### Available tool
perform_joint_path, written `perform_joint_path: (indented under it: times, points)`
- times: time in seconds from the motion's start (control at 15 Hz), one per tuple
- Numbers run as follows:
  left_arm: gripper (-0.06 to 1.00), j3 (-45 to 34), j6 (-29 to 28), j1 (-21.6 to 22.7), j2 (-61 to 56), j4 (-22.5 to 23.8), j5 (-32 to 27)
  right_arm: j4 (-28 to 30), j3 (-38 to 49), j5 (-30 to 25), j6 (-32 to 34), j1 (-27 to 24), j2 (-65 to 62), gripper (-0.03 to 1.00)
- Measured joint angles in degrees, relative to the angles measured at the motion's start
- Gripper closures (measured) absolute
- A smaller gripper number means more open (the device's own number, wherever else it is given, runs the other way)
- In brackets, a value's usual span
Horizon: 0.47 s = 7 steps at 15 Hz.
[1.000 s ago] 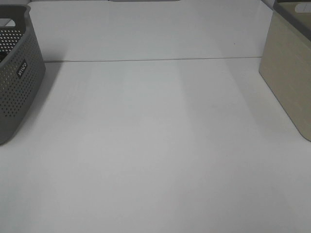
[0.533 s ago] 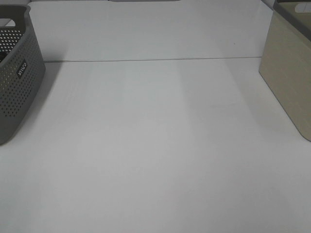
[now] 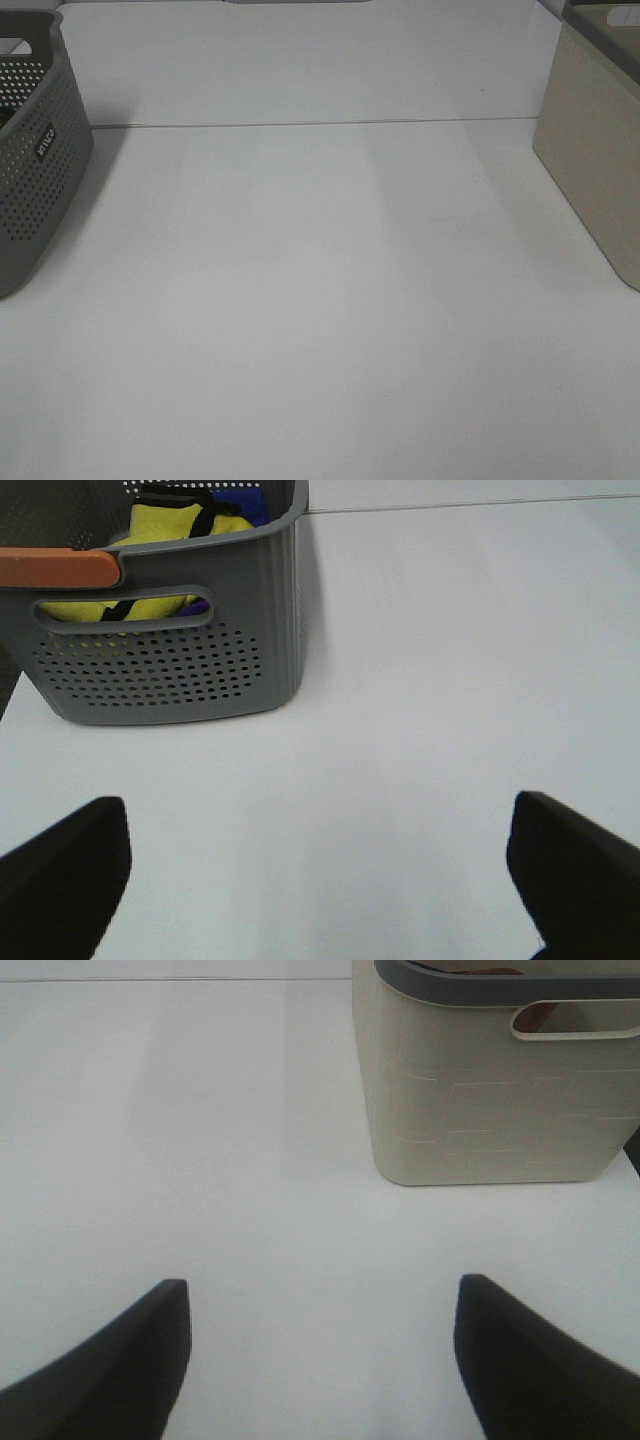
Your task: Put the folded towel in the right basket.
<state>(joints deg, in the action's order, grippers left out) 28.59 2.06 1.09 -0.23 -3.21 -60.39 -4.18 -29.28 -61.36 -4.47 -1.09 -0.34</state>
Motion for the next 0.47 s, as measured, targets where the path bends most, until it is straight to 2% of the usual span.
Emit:
perform_joint_path:
  times: [0.47]
  points:
    - [-0.03, 0.0, 0.0, 0.0, 0.0, 0.0, 0.0, 0.0, 0.0, 0.1, 0.0, 0.0, 0.0, 0.26]
